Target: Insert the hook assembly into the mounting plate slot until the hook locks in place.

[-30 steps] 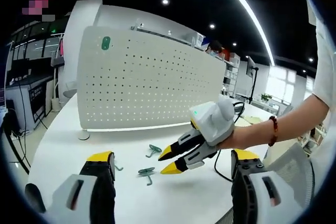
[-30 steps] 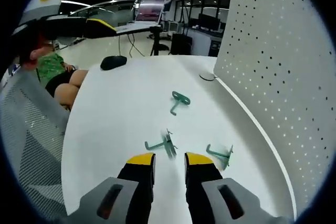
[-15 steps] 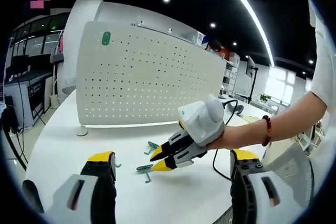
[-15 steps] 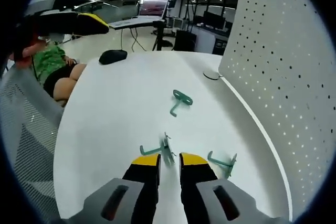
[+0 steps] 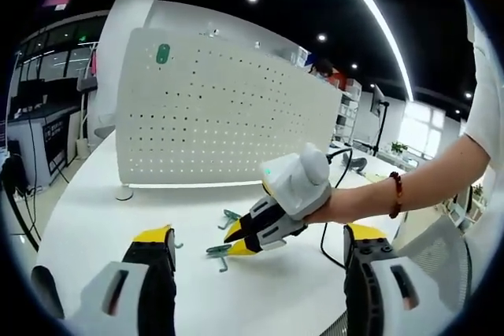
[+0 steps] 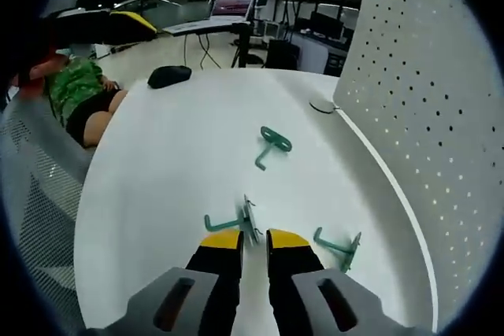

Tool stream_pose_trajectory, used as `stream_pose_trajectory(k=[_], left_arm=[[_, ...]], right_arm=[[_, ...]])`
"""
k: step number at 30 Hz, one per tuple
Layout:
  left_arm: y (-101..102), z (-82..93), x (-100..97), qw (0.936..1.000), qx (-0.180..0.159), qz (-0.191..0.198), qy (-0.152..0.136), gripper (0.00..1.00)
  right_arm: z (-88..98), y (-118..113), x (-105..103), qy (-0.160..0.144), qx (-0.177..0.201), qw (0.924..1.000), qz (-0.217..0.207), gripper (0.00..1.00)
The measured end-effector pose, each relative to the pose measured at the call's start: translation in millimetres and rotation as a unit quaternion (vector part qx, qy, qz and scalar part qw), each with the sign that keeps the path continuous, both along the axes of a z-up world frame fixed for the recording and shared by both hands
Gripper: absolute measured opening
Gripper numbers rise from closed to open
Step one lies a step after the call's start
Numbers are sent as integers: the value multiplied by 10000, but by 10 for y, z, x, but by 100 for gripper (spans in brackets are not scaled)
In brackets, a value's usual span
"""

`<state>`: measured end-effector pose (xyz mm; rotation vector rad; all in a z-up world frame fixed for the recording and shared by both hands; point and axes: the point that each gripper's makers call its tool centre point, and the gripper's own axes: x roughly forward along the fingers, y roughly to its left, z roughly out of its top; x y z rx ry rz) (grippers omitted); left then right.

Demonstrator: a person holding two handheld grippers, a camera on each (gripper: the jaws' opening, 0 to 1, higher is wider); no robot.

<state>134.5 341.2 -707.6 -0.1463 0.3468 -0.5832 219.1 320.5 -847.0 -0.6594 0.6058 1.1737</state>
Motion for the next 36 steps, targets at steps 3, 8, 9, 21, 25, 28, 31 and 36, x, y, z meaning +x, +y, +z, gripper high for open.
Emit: stream_pose_trajectory(k=[3,8,9,21,25,28,31,36], left_arm=[[16,-19,-1,10000,10,12,24,90],[29,-35,4,10000,2,35,49,89],[30,-37,5,10000,-3,35,53,89],[33,-17,16,10000,-1,19,31,88],[41,19,30,10000,-27,29,-29,88],[40,42,33,10000,-69,33,-48,88],[30,60,36,9999,-117,11,-66,88],[14,85,41,9998,-180,1,-97,87]], right_arm=[[-23,15,-7,-38,-79,9999,68,10],[-60,28,-27,-74,-220,9996,173,5],[-63,28,-31,-64,-227,9996,181,4],[9,-2,-59,-24,-137,9999,-5,2],[79,-25,-49,-58,-56,9999,-93,2],[141,-37,-43,-65,42,9998,-203,2],[223,-49,-41,-107,154,9993,-322,2],[329,-67,-35,-171,289,9982,-496,2]])
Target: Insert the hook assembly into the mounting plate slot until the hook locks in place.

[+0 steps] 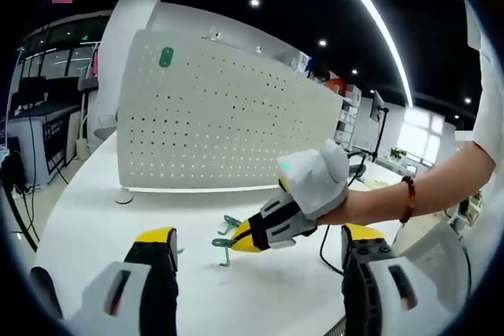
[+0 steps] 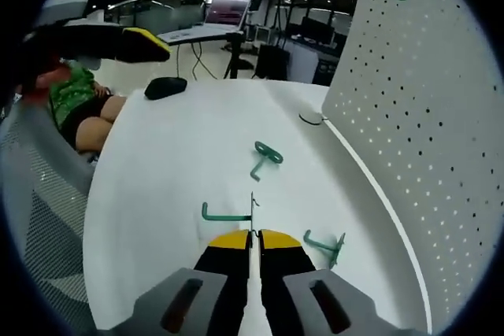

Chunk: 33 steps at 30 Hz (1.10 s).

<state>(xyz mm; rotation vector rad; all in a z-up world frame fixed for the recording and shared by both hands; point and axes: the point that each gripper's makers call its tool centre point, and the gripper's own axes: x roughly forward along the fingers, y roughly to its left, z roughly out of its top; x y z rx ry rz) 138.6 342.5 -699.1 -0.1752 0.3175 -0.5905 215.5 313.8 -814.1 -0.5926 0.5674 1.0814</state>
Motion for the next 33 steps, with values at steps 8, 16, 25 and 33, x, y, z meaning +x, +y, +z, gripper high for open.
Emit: stream_pose_trajectory(k=[8,16,25,33], left_arm=[[-18,38,-11,9999,-104,-49,-28,85],[-48,72,-34,9998,-164,-119,-52,84],[-64,87,-22,9996,-241,-156,-16,80],[-123,89,-18,9993,-335,-190,21,76]], right_arm=[[147,-2,-81,-110,189,9997,-149,2],[279,-23,-168,-192,409,9985,-293,2],[436,-58,-217,-279,748,9955,-513,2],[687,-88,-307,-426,1165,9902,-645,2]])
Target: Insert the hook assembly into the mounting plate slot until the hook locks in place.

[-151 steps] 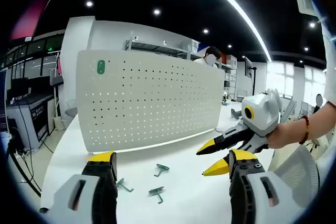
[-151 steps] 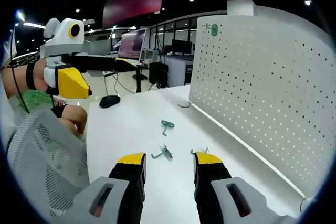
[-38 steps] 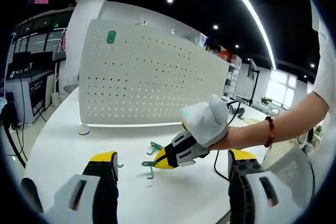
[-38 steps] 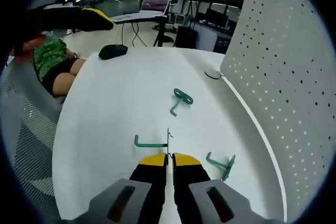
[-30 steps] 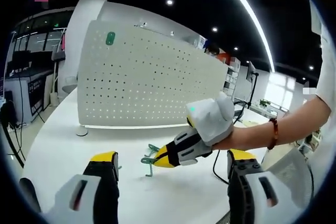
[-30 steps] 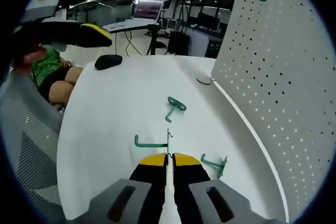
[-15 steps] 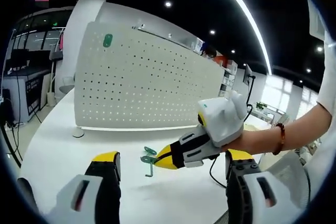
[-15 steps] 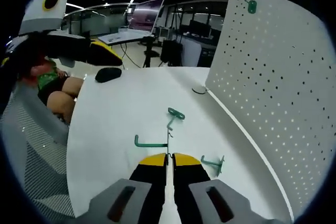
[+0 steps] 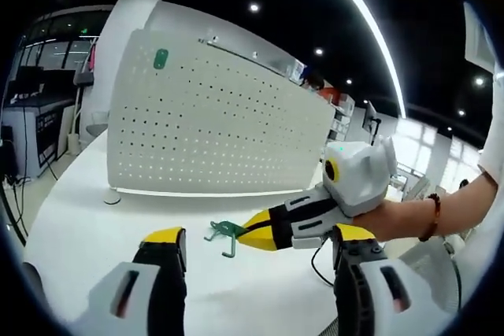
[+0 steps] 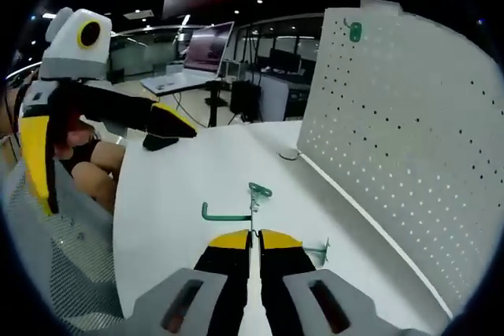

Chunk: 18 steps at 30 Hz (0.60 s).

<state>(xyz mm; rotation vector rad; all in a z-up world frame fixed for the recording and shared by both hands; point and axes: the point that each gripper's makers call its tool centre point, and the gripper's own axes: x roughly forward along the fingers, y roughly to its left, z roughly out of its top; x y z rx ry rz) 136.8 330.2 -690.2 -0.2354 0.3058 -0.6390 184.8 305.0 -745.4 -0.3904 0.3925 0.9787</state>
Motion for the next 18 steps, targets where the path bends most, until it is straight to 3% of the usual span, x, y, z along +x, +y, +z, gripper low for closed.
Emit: stream_pose_trajectory(k=[12,18], left_arm=[[-88,30,-28,9998,-193,-59,26,69],[-89,52,-29,9991,-409,-40,96,63]], right_arm=[[292,-36,-92,-198,412,9989,-52,2],[425,-4,-140,-162,860,9961,-106,2]])
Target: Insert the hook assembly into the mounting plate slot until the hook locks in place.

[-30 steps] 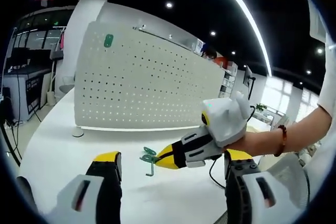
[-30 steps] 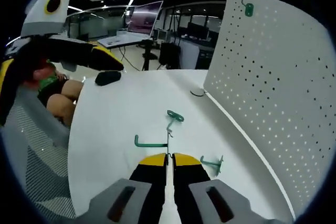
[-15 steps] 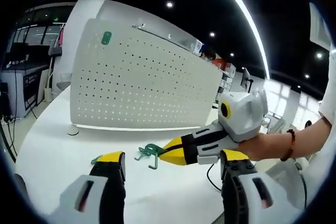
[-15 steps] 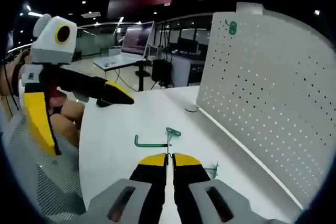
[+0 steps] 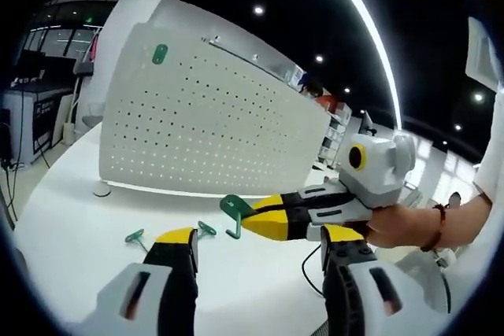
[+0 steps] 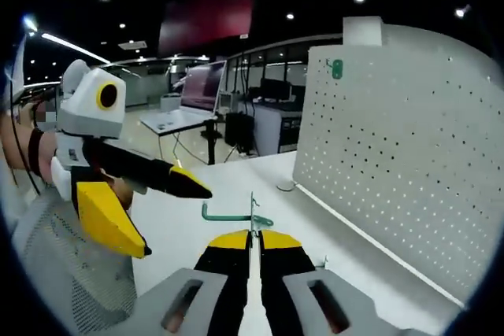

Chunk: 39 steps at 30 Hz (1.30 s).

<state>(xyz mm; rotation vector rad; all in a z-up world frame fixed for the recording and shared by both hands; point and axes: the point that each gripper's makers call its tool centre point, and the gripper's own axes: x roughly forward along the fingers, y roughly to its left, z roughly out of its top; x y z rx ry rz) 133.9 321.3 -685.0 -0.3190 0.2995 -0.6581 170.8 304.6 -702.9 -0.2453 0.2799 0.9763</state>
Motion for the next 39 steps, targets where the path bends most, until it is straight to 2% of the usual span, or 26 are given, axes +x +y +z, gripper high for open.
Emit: stream_pose_trajectory(k=[6,12,15,19,21,23,39], left_arm=[[42,53,23,9995,-289,93,54,55],[43,75,8,9981,-579,116,202,42],[48,81,7,9973,-679,168,223,41],[49,108,16,9953,-899,224,274,38],[49,119,19,9940,-1026,242,308,35],[36,140,12,9921,-1188,220,344,29],[63,174,25,9852,-1604,380,472,7]], right_arm=[[28,19,-33,67,151,9999,10,2],[155,71,-105,50,457,9989,56,2],[160,92,-122,123,601,9981,55,2],[180,101,-159,92,698,9975,75,2],[201,108,-186,-38,695,9975,106,2],[199,110,-184,72,777,9969,69,2],[287,134,-242,35,1155,9933,36,2]])
